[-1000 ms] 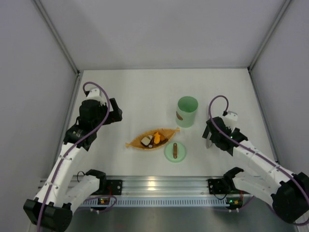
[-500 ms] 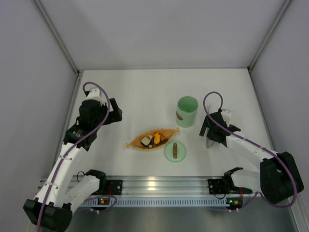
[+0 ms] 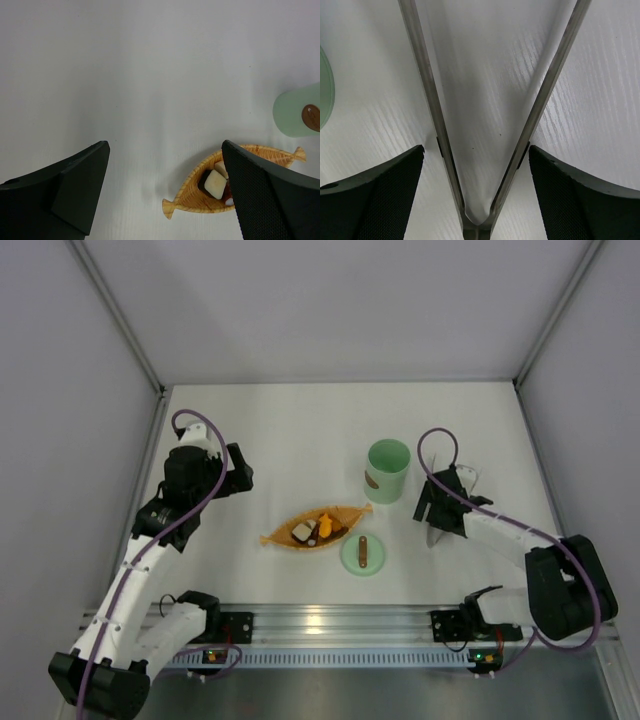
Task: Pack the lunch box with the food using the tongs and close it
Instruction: Pick up the clamp at the center of the board.
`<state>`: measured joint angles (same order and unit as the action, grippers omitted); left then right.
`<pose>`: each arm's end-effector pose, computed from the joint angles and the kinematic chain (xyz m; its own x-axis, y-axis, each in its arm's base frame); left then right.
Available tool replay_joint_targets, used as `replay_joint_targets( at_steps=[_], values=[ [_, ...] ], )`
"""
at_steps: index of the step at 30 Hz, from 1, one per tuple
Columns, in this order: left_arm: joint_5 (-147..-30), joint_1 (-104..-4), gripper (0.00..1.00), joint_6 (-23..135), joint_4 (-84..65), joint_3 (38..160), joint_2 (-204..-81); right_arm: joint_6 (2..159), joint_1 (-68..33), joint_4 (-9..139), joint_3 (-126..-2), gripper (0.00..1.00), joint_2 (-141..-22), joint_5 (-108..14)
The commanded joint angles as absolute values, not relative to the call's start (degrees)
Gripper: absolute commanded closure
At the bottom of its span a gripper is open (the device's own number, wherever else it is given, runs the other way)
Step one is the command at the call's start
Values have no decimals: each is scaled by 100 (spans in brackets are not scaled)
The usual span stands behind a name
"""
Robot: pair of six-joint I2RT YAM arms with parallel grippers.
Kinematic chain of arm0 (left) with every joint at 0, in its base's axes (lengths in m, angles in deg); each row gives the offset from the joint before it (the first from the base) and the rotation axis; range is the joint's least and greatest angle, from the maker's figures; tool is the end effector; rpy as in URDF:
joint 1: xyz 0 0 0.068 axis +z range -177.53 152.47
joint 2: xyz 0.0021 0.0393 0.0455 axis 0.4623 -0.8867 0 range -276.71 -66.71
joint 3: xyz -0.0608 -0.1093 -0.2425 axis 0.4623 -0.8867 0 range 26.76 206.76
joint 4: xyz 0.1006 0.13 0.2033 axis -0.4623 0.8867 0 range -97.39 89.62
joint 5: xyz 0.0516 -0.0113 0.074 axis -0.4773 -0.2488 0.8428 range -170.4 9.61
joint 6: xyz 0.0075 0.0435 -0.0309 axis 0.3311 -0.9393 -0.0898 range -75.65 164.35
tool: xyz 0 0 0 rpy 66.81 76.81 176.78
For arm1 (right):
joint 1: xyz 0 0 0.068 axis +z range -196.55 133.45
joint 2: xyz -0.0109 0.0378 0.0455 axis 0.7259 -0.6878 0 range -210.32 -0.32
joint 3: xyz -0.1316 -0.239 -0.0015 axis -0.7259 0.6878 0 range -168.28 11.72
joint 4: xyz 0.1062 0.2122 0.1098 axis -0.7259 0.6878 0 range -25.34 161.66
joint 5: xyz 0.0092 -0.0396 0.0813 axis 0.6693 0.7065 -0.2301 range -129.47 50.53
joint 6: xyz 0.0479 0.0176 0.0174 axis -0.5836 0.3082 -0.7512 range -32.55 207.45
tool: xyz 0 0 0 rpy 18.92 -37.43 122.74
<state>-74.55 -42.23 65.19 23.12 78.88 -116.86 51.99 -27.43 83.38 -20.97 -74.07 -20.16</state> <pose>0.1845 -0.0447 0.3324 -0.4908 -0.2371 -0.8384 -0.0094 0.9636 -0.2670 0.2158 0.0623 0.1584 -0.7531 0.3184 -0.5757 0.3500 0.9349 0.0592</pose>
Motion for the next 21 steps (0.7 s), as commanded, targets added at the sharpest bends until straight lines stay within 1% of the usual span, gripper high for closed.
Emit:
replay_joint_targets(
  at_steps=[1,3,4,7,8,10,11,14,21],
  values=[
    [-7415,-4203,1,6448,2232,7967,-11654,5256,-2923,7978,-2344,16,-7485,-2110],
    [-7407,-4203,1,6448,2232,7976,-11654,5299,-2976,8030,-2396,25,-7546,-2145],
    [-7407,-4203,1,6448,2241,7976,-11654,5308,-2985,8057,-2414,31,-7546,-2163],
    [-7407,-4203,1,6448,2241,7967,-11654,5326,-2994,8118,-2414,41,-7459,-2145],
    [-7407,-4203,1,6448,2241,7967,-11654,5326,-2994,8136,-2405,47,-7337,-2137],
    [-7407,-4203,1,6457,2232,7976,-11654,5335,-2994,8232,-2414,52,-7222,-2128],
    [-7407,-4203,1,6448,2241,7976,-11654,5335,-2994,8285,-2440,57,-7091,-2119],
    [-7415,-4203,1,6457,2241,7976,-11654,5370,-2994,8540,-2554,58,-6783,-2057],
    [-7415,-4203,1,6457,2232,7967,-11654,5484,-2994,9260,-2906,58,-5790,-2048]
  ],
)
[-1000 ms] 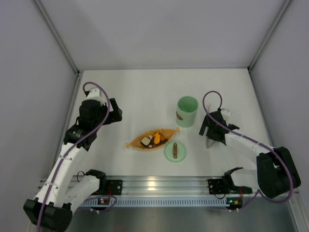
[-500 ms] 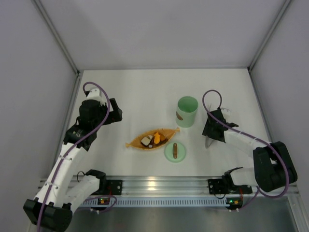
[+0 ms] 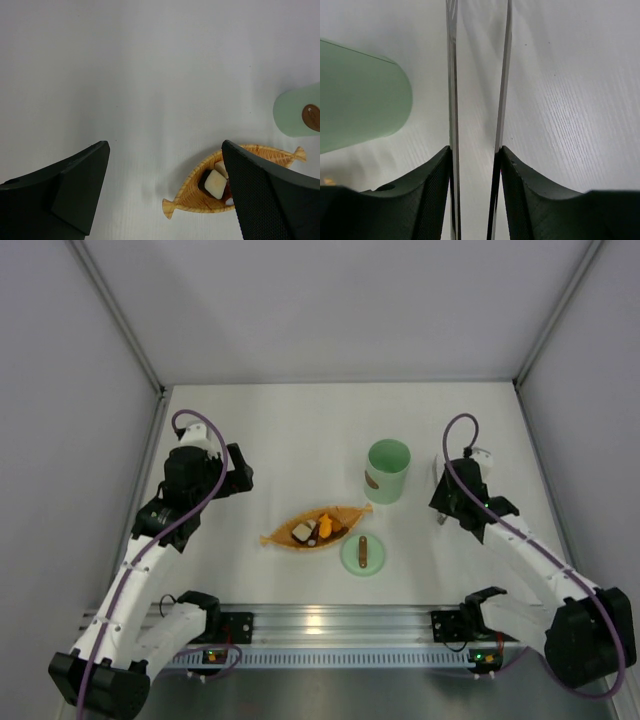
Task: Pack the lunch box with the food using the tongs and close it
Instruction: Pick up the clamp at the center of the board.
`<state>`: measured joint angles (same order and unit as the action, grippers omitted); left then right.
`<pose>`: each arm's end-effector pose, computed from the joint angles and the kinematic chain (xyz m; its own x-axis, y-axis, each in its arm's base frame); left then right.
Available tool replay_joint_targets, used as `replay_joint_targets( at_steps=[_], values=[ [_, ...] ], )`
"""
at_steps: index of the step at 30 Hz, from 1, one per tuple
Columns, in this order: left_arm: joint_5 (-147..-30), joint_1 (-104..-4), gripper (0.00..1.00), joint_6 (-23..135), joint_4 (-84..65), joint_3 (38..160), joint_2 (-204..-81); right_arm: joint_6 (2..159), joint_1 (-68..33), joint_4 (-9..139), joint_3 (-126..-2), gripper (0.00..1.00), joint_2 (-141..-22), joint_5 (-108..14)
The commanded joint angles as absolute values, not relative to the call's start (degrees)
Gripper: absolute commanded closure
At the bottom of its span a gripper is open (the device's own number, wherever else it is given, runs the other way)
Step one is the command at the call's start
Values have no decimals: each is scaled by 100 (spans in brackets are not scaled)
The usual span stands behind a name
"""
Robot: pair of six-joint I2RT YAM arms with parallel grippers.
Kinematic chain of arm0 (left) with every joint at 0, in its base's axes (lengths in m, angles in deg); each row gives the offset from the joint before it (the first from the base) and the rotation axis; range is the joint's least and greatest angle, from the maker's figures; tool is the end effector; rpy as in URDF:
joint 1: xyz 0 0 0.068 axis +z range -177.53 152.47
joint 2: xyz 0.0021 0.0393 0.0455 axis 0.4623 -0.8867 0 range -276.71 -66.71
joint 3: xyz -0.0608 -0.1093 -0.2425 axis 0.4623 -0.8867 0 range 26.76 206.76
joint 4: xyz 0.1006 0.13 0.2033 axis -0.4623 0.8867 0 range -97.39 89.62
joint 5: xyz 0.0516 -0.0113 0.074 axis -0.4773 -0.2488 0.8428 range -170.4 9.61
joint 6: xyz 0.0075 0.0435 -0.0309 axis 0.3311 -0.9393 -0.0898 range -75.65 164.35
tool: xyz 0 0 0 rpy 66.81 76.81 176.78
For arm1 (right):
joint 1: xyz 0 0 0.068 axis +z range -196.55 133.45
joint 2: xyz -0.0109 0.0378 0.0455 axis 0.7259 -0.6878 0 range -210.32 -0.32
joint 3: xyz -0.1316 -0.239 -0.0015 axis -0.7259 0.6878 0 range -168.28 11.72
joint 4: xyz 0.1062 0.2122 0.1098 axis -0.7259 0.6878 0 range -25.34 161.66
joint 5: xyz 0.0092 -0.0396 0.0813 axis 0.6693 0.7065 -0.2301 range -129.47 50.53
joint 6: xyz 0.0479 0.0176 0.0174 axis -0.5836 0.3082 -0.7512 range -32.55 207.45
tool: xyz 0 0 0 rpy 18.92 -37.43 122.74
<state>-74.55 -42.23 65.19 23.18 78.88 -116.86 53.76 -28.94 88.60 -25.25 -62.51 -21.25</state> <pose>0.1845 -0.0447 0.3323 -0.4916 -0.2369 -0.8380 -0.0097 0.9637 -0.2667 0.2078 0.0542 0.2154 -0.6513 0.3461 -0.6753 0.3231 0.9317 0.1659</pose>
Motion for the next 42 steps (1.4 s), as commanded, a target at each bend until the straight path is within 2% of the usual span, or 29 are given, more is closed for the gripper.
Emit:
replay_joint_targets(
  at_steps=[1,13,19,23,29,38,42],
  values=[
    [-7415,-4203,1,6457,2232,7967,-11654,5493,-2994,9435,-2976,58,-5658,-2057],
    [-7415,-4203,1,6457,2232,7967,-11681,5853,-2994,10623,-3968,61,-4208,-2426],
    [-7415,-4203,1,6457,2232,7967,-11690,6081,-2985,11001,-4567,62,-3917,-3384],
    [-7407,-4203,1,6457,2224,7967,-11690,6240,-2985,11229,-4980,62,-3829,-3788],
    [-7380,-4203,1,6466,2232,7967,-11698,6302,-2932,11177,-5332,64,-3952,-5123],
    [-7345,-4203,1,6466,2232,7967,-11725,6249,-2660,10949,-5446,64,-4233,-5485],
    [-7336,-4203,1,6466,2232,7967,-11725,6100,-2064,10686,-5551,64,-4522,-5232]
  ],
)
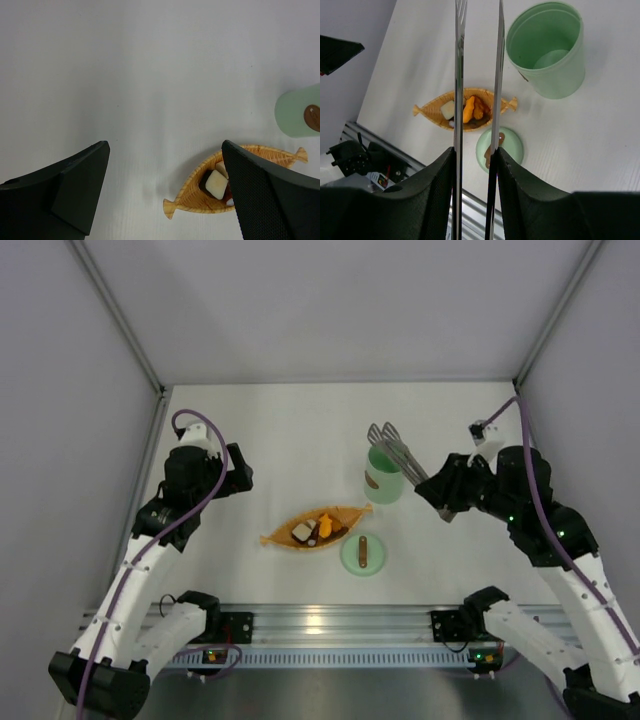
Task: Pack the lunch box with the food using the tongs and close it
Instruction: Pick up the clamp at the center of the board, then pick up the fake food from the plate.
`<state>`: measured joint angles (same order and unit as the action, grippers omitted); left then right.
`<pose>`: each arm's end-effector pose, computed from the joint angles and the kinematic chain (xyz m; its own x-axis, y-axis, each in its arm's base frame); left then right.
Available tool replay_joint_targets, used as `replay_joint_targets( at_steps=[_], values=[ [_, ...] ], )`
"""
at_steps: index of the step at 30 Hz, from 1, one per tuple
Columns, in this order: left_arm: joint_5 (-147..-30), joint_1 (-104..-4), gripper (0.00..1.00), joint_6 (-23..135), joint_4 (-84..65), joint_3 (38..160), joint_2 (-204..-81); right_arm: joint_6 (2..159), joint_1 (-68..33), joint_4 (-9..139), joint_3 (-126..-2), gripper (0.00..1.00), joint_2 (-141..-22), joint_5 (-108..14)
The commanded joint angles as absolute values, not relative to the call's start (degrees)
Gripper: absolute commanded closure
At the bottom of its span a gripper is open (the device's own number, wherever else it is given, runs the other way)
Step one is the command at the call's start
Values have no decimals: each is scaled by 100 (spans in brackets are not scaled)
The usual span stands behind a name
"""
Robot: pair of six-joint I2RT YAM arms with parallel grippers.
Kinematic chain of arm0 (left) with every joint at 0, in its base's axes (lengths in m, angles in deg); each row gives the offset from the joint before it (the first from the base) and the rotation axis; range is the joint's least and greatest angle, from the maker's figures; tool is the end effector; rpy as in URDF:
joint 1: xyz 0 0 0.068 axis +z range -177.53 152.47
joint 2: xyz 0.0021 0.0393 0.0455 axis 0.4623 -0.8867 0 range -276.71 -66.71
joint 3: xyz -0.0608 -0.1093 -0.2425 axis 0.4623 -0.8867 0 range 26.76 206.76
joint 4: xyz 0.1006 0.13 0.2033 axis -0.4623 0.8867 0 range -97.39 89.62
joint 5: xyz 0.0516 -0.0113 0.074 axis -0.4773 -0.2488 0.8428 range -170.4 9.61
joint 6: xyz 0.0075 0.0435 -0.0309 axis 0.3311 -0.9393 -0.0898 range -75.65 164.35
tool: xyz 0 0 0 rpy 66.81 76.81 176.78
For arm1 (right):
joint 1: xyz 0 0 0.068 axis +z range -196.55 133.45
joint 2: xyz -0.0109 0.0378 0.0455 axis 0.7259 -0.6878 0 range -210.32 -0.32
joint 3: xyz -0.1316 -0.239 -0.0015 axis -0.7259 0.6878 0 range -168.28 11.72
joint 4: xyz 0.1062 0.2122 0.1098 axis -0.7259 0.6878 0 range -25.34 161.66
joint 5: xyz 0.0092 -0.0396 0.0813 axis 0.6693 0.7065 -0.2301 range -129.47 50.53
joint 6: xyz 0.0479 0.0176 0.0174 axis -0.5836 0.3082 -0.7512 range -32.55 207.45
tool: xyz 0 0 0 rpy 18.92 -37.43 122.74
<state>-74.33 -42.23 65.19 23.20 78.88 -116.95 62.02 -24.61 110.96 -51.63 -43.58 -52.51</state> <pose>0.1848 -0.0446 0.3320 -0.4920 -0.2366 -0.8378 -0.0133 0.9643 -0.2645 0.1219 0.0577 0.3870 -0.6069 0.2066 -0.7675 -0.3223 0.8187 0.4752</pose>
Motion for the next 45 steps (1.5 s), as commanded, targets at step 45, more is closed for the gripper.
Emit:
replay_joint_targets(
  at_steps=[45],
  values=[
    [-7345,-4203,1,6439,2259,7976,-11725,4649,2675,10316,-4198,62,-6263,-1732]
  ],
)
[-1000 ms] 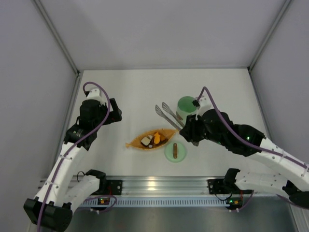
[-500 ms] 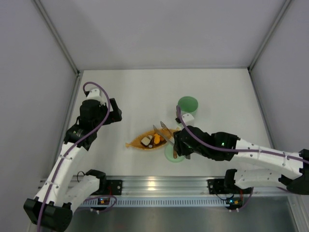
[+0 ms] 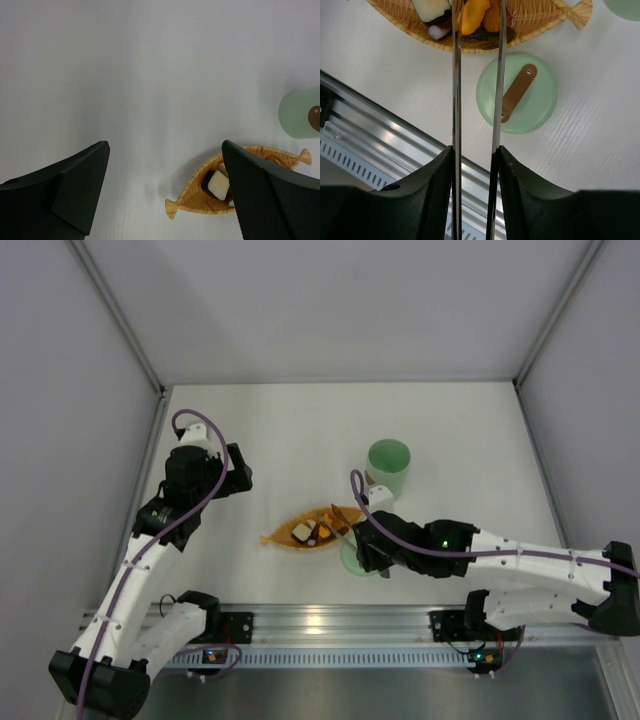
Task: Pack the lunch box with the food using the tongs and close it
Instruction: Pick up the fake food from the plate.
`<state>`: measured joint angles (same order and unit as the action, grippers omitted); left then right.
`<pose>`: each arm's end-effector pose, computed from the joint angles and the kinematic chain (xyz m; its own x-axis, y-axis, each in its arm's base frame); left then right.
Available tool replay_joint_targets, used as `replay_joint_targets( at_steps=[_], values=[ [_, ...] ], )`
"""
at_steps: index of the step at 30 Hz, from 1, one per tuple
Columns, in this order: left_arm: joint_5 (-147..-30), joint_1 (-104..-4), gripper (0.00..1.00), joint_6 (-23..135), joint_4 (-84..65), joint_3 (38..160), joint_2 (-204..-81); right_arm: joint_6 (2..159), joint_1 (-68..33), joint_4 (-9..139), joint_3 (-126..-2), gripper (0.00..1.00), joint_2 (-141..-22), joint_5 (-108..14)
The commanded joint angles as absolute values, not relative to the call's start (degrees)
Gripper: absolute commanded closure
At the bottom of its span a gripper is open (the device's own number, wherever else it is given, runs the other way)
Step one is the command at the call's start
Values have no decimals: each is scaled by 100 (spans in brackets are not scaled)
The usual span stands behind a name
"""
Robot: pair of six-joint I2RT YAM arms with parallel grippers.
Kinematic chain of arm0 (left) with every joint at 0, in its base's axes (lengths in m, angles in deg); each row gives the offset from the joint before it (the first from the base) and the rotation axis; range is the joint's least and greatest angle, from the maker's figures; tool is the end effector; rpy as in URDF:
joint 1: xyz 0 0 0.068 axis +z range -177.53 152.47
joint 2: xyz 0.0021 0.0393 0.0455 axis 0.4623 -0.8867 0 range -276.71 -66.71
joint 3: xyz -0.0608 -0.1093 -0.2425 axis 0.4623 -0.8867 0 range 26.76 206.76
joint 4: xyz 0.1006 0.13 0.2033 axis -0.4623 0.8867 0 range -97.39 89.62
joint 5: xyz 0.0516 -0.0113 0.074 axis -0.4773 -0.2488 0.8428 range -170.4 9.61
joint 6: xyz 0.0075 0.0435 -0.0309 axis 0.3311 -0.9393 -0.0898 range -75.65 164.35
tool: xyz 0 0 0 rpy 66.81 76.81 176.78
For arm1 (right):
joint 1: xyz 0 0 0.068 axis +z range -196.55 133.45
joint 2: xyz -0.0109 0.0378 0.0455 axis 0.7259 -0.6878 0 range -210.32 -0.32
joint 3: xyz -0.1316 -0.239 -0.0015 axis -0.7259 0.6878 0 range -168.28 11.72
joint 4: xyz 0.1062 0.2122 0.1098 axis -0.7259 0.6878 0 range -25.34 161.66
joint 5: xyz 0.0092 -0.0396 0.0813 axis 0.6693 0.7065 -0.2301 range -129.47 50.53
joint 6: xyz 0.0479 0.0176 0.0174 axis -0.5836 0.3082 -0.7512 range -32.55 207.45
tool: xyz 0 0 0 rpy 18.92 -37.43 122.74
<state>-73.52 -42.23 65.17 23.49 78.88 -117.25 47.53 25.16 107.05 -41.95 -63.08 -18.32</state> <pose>0.1858 -0.0443 0.3307 -0.4960 -0.2347 -0.8360 -0.0272 0.9665 -0.2552 0.0804 0.2022 0.2850 -0.7113 -0.2450 -0.6588 -0.4674 0.8649 0.1831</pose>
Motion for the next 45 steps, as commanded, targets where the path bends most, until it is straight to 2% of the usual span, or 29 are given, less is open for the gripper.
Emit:
replay_joint_targets(
  at_steps=[1,16,32,45],
  values=[
    [-7345,-4203,1,6448,2259,7976,-11725,4658,2675,10307,-4198,62,-6272,-1741],
    [-7345,-4203,1,6439,2258,7976,-11733,4702,2746,10157,-4181,62,-6615,-1908],
    [-7345,-4203,1,6439,2267,7976,-11725,4596,2755,10579,-4119,62,-6290,-1776],
    [-7336,-4203,1,6439,2276,7976,-11716,4711,2781,10781,-4198,65,-6386,-1829]
  ],
)
